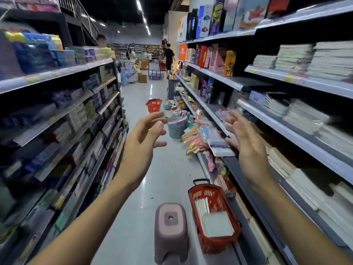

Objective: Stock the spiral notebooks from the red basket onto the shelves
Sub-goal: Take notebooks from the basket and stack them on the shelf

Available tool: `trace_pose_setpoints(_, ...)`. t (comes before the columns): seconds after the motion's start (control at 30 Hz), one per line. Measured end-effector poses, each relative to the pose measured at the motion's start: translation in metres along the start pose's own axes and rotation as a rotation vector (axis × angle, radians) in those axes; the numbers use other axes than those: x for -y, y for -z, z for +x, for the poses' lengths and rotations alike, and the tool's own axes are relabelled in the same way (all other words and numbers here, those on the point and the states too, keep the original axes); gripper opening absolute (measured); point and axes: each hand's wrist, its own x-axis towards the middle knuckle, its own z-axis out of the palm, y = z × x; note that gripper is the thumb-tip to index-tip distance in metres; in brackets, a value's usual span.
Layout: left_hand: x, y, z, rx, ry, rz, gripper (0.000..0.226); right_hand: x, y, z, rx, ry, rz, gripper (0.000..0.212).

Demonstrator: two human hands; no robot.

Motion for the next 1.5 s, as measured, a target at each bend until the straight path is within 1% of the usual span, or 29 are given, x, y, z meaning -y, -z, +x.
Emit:
trace_pose_setpoints(0.07, 0.02, 0.0, 0.042, 0.012, -0.001, -0.003, 0.031, -0.016, -0.014, 0.038, -0.005, 0.002, -0.017, 0.038)
trace_pose_setpoints(0.13, 0.045, 0.0, 0.084, 0.024, 0.005, -0.02, 0.032, -0.036, -0.028, 0.07, -0.031, 0.0, -0.037, 0.037)
trace_pose_setpoints(0.2, 0.075, -0.002, 0.126, 0.056, 0.009, -0.046, 0.028, -0.058, -0.042, 0.099, -0.054, -0.016, -0.059, 0.043)
trace_pose_setpoints(0.3, 0.127, -0.009, 0.185, 0.146, 0.034, -0.092, 0.027, -0.097, -0.058, 0.139, -0.116, -0.052, -0.051, 0.052)
trace_pose_setpoints(0.37, 0.159, -0.018, 0.223, 0.228, 0.056, -0.116, 0.029, -0.12, -0.067, 0.163, -0.174, -0.057, -0.084, 0.048)
trace_pose_setpoints(0.5, 0.21, -0.043, 0.295, 0.443, 0.137, -0.154, 0.029, -0.153, -0.073, 0.205, -0.333, -0.128, -0.165, 0.034)
trace_pose_setpoints(0.57, 0.23, -0.06, 0.324, 0.548, 0.159, -0.171, 0.033, -0.165, -0.071, 0.217, -0.441, -0.163, -0.185, 0.035)
trace_pose_setpoints(0.63, 0.25, -0.084, 0.346, 0.646, 0.187, -0.198, 0.036, -0.18, -0.066, 0.223, -0.536, -0.198, -0.217, 0.042)
trace_pose_setpoints(0.7, 0.27, -0.109, 0.355, 0.749, 0.222, -0.237, 0.032, -0.196, -0.058, 0.221, -0.622, -0.248, -0.251, 0.047)
trace_pose_setpoints(0.8, 0.307, -0.149, 0.353, 0.904, 0.249, -0.247, 0.026, -0.224, -0.041, 0.209, -0.758, -0.318, -0.281, 0.047)
trace_pose_setpoints(0.9, 0.346, -0.188, 0.341, 0.991, 0.324, -0.243, 0.025, -0.254, -0.021, 0.19, -0.877, -0.374, -0.286, 0.047)
trace_pose_setpoints(1.0, 0.382, -0.225, 0.324, 1.058, 0.375, -0.2, 0.032, -0.291, 0.001, 0.172, -0.967, -0.434, -0.262, 0.05)
trace_pose_setpoints(1.1, 0.415, -0.262, 0.306, 1.12, 0.419, -0.152, 0.037, -0.33, 0.025, 0.158, -1.035, -0.493, -0.232, 0.054)
trace_pose_setpoints(1.17, 0.437, -0.286, 0.297, 1.155, 0.456, -0.114, 0.035, -0.355, 0.042, 0.154, -1.083, -0.54, -0.192, 0.051)
trace_pose_setpoints(1.27, 0.468, -0.318, 0.29, 1.166, 0.517, -0.071, 0.032, -0.39, 0.064, 0.15, -1.095, -0.619, -0.182, 0.055)
trace_pose_setpoints(1.43, 0.528, -0.349, 0.277, 1.165, 0.643, -0.046, 0.041, -0.457, 0.084, 0.142, -1.169, -0.723, -0.17, 0.039)
trace_pose_setpoints(1.5, 0.565, -0.353, 0.27, 1.201, 0.693, -0.04, 0.034, -0.494, 0.083, 0.137, -1.224, -0.779, -0.154, 0.048)
